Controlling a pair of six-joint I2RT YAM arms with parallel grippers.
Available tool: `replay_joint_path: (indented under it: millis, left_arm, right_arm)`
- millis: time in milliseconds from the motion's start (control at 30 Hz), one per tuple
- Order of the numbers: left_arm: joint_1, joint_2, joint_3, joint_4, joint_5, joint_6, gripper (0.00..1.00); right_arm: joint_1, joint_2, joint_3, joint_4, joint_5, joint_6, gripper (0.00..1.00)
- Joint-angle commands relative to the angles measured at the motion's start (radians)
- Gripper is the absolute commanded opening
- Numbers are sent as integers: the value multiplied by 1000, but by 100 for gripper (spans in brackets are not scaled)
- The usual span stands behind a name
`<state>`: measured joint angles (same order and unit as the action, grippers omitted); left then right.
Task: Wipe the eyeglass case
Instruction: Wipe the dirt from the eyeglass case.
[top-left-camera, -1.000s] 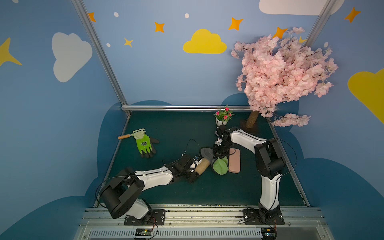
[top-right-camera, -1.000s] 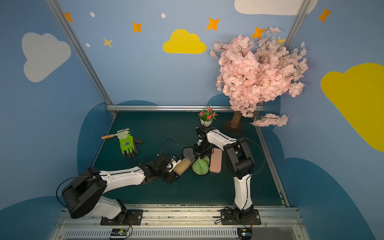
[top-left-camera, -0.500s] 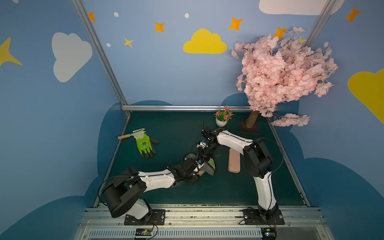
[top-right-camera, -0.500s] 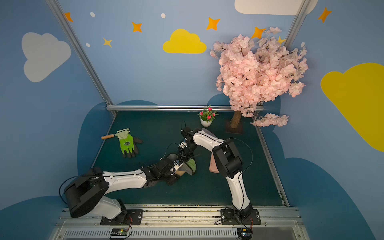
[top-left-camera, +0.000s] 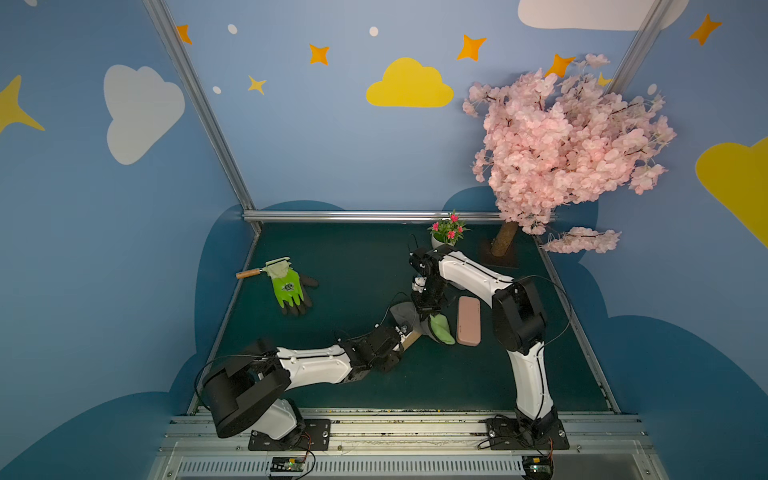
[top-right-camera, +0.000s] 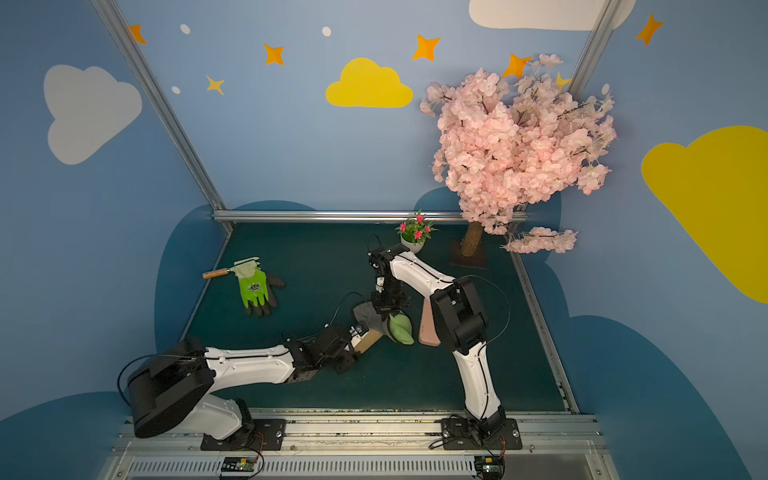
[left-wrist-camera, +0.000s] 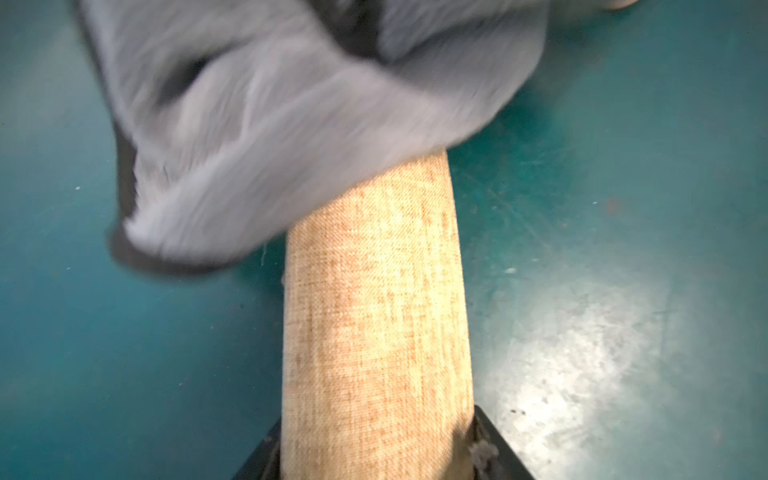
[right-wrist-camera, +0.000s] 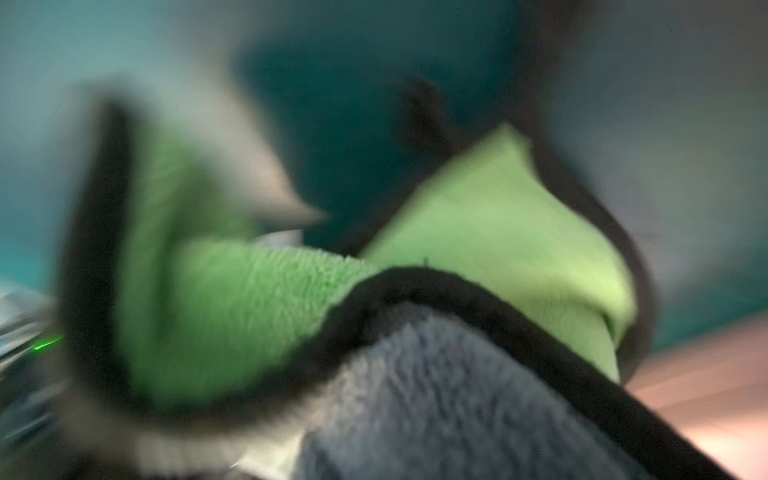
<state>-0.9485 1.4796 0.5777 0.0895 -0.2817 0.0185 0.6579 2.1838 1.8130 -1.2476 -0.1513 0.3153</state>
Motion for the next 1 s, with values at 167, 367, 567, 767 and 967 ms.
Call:
replay_joint_path:
  millis: [167, 367, 567, 767, 967]
  left_arm:
    - [1, 18, 10, -35, -96, -9, 3]
    - [0, 28, 13, -30, -77, -11, 3]
    - [-1, 27, 11, -36, -85, -42, 3]
    - [-1, 22, 15, -60, -78, -69, 3]
    - [0, 30, 31, -75, -54, -73, 3]
  right_arm:
    - [76, -31, 104, -17, -231, 17, 0]
    - [-3, 19, 43, 167, -523, 122, 0]
    - [-107, 31, -127, 190, -337, 116, 0]
    - [-76, -63, -230, 119, -2, 76, 0]
    - [-52, -138, -227, 131, -14, 96, 0]
